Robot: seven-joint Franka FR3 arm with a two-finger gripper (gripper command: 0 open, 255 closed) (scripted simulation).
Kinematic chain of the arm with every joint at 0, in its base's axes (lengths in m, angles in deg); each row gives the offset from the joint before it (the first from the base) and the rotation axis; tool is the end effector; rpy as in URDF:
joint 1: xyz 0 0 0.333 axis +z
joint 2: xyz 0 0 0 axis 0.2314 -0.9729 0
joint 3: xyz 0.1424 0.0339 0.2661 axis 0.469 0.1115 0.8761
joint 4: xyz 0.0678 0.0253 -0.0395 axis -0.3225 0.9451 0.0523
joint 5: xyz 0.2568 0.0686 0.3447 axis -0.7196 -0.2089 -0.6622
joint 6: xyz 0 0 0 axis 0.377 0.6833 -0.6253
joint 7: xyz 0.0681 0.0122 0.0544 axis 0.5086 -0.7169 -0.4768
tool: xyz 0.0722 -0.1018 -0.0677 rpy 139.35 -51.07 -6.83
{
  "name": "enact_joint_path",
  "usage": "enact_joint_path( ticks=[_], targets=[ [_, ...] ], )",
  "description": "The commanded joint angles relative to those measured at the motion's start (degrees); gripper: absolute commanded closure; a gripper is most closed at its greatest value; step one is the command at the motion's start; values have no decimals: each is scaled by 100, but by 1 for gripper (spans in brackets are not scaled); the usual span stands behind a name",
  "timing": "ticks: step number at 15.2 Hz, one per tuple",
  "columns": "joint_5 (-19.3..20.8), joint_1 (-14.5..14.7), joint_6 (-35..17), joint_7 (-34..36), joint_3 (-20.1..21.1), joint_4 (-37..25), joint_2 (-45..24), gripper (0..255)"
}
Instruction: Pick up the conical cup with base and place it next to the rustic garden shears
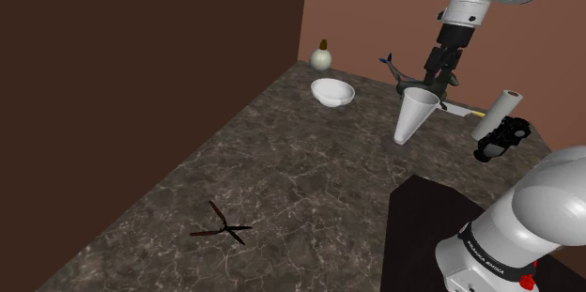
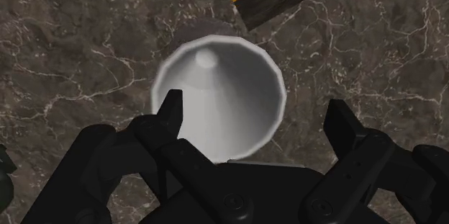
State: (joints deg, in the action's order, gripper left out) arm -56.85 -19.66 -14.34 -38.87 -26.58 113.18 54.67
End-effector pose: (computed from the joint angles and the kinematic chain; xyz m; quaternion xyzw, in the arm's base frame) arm 0.3929 -0.2064 0.4289 -0.9952 0.0159 0.0613 0.0742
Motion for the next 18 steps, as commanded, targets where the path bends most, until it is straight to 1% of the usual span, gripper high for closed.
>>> enact_joint_path(
  ticks=[1,5,6,13,18],
  targets=[
    [4,-28,-176,-245,-209,-178,-373,0],
    [-109,-83,-465,-762,-608,-621,-1172,0],
    [-117,-89,-473,-782,-618,-638,-1201,0],
    [-124,-94,-1066,-796,-640,-100,-1261,0],
    [-124,-94,-1066,-796,-640,-100,-1261,0]
  ],
)
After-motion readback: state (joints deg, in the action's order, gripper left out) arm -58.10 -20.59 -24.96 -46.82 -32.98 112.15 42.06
